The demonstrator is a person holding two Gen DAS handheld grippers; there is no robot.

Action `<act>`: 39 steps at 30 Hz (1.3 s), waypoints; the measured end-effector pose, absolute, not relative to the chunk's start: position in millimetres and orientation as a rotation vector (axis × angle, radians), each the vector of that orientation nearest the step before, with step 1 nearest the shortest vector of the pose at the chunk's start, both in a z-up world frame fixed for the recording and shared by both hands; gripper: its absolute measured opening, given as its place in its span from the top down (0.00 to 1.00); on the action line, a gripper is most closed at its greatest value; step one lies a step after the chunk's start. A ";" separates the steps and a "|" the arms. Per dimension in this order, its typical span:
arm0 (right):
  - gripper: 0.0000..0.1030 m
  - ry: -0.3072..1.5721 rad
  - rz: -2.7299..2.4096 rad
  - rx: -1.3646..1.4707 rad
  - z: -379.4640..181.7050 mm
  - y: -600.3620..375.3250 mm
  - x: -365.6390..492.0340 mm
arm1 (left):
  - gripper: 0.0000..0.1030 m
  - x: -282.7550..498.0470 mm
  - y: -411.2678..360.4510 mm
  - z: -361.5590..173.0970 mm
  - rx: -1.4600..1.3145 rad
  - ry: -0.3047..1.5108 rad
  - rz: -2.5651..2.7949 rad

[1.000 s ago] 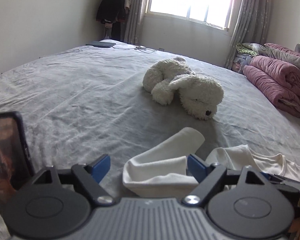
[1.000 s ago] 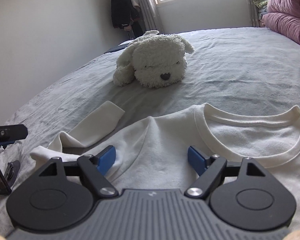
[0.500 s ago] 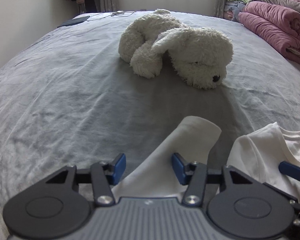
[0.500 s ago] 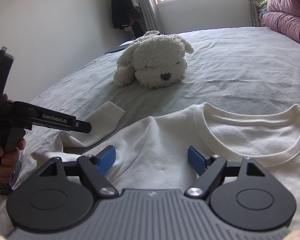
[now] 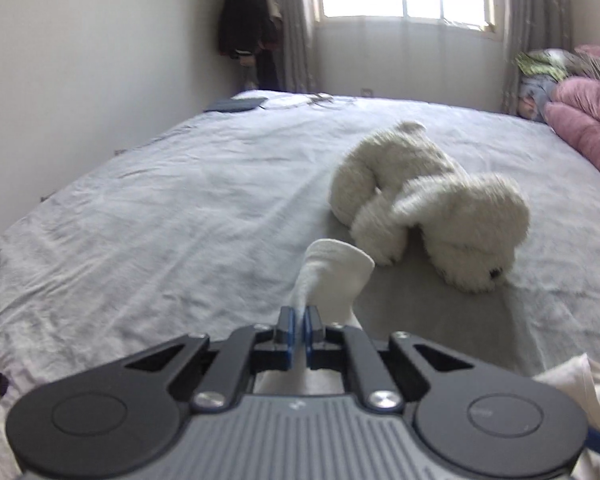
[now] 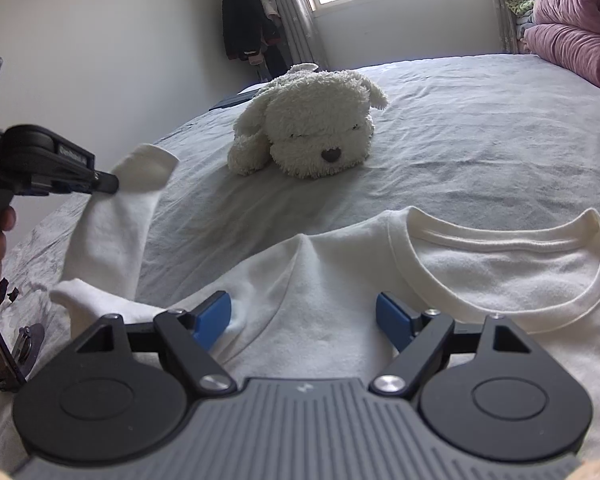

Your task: Fold clothes

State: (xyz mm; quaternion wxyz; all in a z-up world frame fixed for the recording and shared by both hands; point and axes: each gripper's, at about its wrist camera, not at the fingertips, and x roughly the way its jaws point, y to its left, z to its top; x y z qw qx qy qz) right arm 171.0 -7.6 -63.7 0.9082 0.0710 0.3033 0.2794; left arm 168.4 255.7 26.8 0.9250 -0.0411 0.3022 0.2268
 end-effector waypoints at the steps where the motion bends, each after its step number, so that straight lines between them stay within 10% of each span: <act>1: 0.20 0.625 0.583 0.151 -62.9 -7.7 170.4 | 0.95 164.9 259.7 32.8 -0.094 0.594 0.499; 17: 0.28 0.744 1.065 0.207 -66.3 34.9 139.9 | 0.94 127.2 300.0 81.7 -0.212 0.385 0.835; 25: 0.28 0.818 1.250 0.274 -64.9 44.9 138.0 | 0.58 120.5 303.4 74.7 -0.255 0.427 0.876; 39: 0.28 0.780 1.063 0.291 -44.4 24.9 153.2 | 0.50 139.5 234.6 17.1 -0.174 0.463 0.743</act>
